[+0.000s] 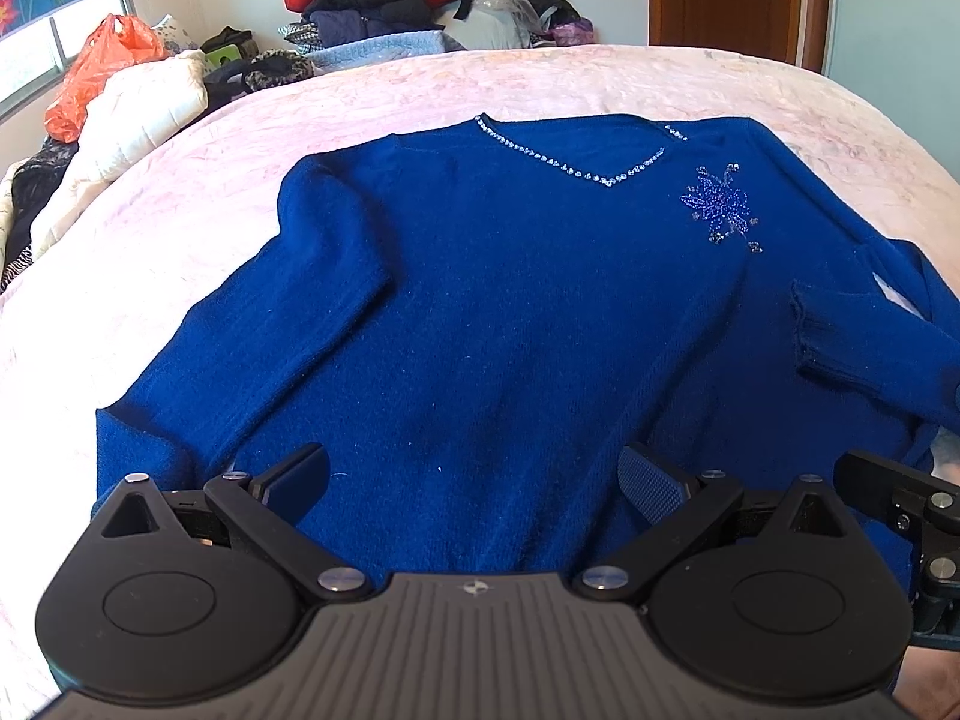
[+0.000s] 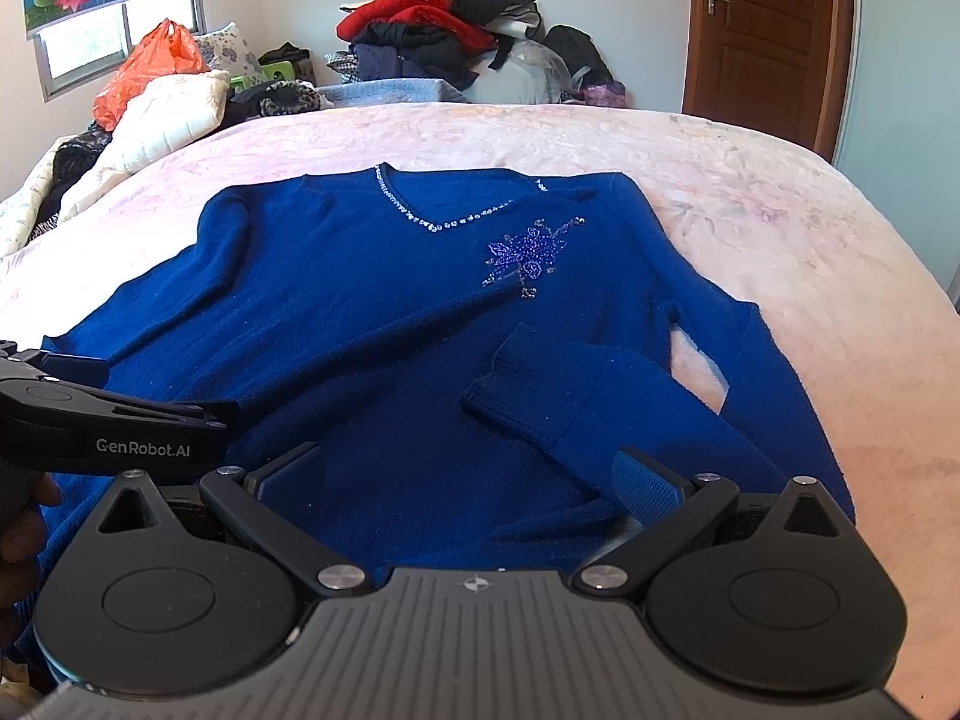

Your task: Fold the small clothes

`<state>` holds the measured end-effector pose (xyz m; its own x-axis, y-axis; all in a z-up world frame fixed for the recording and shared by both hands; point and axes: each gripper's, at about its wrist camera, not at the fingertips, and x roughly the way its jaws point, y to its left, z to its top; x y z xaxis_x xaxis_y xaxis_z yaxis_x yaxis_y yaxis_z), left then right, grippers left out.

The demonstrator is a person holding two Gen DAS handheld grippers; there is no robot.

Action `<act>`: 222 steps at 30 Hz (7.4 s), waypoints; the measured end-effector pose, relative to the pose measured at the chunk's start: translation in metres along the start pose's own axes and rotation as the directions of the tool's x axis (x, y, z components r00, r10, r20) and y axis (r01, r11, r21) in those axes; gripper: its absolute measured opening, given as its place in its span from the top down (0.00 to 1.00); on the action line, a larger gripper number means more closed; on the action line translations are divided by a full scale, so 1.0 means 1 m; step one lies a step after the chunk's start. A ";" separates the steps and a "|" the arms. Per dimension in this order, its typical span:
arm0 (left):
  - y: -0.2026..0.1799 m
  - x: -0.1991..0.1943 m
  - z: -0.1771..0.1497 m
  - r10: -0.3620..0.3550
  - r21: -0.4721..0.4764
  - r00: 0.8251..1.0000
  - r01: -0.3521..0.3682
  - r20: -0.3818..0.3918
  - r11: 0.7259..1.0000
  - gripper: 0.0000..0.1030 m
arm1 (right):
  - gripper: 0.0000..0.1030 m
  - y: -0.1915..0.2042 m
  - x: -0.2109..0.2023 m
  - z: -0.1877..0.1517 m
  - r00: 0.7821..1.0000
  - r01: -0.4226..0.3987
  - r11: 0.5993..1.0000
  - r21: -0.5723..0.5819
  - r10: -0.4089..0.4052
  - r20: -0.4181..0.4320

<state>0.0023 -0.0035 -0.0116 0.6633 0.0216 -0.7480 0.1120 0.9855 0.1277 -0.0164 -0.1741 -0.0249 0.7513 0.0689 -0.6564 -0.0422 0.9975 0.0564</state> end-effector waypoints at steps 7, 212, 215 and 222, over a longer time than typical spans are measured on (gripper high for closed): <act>0.001 0.000 -0.002 0.008 0.000 1.000 -0.008 0.002 1.000 0.00 | 0.00 0.001 -0.001 0.000 1.000 0.000 1.000 0.001 0.000 -0.003; -0.145 -0.040 -0.028 -0.650 0.563 0.665 0.715 -0.366 0.415 0.90 | 0.90 -0.357 -0.128 0.074 0.717 0.263 0.786 0.560 -0.547 0.432; -0.148 -0.041 -0.030 -0.637 0.600 0.691 0.682 -0.342 0.418 0.90 | 0.90 -0.365 -0.124 0.072 0.720 0.231 0.767 0.598 -0.548 0.425; -0.049 0.020 0.060 -0.388 0.413 0.922 0.357 -0.011 0.838 0.89 | 0.90 -0.353 -0.104 0.077 0.741 0.197 0.783 0.590 -0.513 0.433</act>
<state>0.0546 -0.0612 0.0068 0.5602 -0.3603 -0.7459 0.6360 0.7640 0.1086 -0.0286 -0.5350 0.0812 0.8636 -0.4672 -0.1894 0.5038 0.7857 0.3590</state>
